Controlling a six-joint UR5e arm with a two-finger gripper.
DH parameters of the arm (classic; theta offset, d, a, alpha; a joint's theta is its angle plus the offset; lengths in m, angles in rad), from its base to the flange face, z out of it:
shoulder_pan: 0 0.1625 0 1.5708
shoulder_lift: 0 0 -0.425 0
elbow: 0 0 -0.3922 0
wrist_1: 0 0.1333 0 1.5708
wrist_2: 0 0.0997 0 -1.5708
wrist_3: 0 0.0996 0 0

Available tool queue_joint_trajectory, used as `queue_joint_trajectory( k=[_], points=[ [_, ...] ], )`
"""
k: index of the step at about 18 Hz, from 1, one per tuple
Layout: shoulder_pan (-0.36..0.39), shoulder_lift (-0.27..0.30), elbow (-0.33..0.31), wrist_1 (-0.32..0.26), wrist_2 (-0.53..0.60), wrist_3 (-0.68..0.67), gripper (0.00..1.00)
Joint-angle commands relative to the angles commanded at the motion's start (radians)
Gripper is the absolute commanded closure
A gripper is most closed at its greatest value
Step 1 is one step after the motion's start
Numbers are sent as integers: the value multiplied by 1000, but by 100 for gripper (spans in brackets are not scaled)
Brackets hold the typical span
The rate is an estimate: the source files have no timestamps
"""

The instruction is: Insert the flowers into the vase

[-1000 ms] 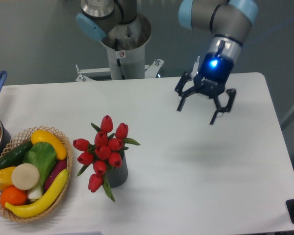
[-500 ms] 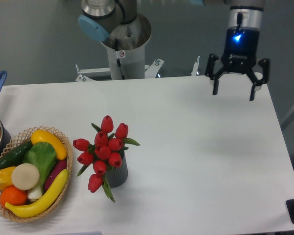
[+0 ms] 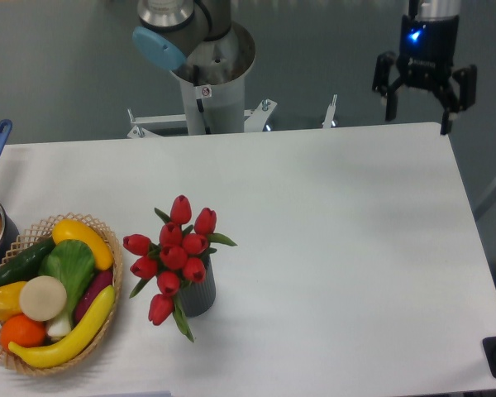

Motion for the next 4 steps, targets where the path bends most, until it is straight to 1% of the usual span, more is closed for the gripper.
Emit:
queue_joint_trajectory(
  k=[4],
  points=[
    [2,5,-3,-5,0,0,0]
  ],
)
